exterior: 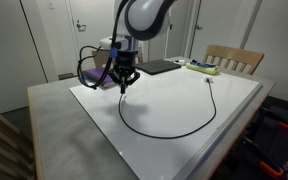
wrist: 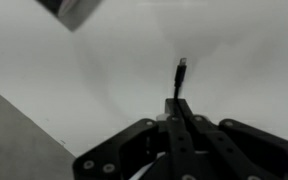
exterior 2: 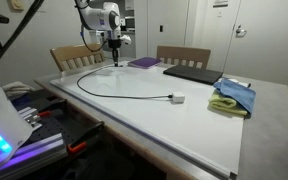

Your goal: Put the charger straight across the board

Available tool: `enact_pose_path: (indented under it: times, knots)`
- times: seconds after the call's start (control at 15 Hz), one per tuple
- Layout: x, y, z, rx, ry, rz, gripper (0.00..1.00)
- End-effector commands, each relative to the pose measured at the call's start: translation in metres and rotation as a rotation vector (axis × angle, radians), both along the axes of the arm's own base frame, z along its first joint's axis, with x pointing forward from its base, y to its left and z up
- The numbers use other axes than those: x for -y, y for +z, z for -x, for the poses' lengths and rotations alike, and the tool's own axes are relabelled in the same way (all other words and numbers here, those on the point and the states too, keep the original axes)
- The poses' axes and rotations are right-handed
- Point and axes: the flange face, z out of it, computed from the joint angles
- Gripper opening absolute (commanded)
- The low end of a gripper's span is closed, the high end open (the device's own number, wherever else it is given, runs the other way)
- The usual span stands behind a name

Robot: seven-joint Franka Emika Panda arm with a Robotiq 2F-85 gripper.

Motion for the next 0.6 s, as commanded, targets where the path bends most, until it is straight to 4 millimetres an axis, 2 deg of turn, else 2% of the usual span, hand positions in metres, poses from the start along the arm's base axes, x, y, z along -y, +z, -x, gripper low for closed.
enact_pose_path:
  times: [0.0, 0.53]
  knots:
    - [-0.032, -0.001, -0.023, -0.018, 0.19, 0.008, 0.01]
    - [-0.108, -0.006, -0.051, -0.015, 0.639, -0.013, 0.01]
